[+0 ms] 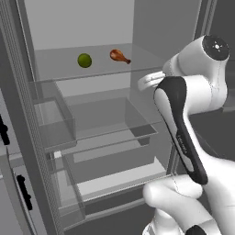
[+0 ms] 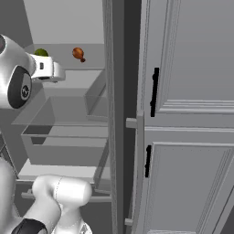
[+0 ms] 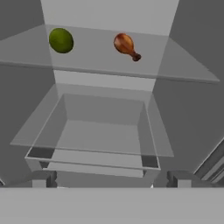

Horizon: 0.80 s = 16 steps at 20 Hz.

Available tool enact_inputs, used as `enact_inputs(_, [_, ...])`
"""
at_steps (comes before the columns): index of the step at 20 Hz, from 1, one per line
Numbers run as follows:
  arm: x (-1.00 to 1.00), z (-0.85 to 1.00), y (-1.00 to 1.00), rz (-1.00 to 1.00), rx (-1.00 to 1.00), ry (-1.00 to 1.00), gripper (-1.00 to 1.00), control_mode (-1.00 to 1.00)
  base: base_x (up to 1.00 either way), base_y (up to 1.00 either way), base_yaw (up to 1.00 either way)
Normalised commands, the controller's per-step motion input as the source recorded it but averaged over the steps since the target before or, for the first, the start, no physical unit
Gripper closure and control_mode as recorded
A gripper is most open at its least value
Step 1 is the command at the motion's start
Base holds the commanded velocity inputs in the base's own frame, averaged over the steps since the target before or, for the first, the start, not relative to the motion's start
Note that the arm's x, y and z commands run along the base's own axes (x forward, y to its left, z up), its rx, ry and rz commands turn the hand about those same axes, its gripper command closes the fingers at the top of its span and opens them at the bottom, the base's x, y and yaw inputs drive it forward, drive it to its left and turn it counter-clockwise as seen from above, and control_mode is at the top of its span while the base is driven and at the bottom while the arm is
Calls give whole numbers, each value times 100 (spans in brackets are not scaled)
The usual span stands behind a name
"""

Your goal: Place one lime and one chicken drumstick in each tupperware on the nearby counter, to pack two identical lunches.

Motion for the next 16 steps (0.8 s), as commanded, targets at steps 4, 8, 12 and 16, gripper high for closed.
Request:
enact_inputs(4, [75, 11, 0, 0, 0, 0, -100, -100, 0, 0, 0])
enact_inputs(8, [71, 2, -7, 0, 0, 0, -100, -100, 0, 0, 0])
enact_inputs(12, [59, 7, -10, -1, 0, 4, -100, -100, 0, 0, 0])
enact_inputs(16, [56, 0, 0, -2, 0, 6, -100, -100, 0, 0, 0])
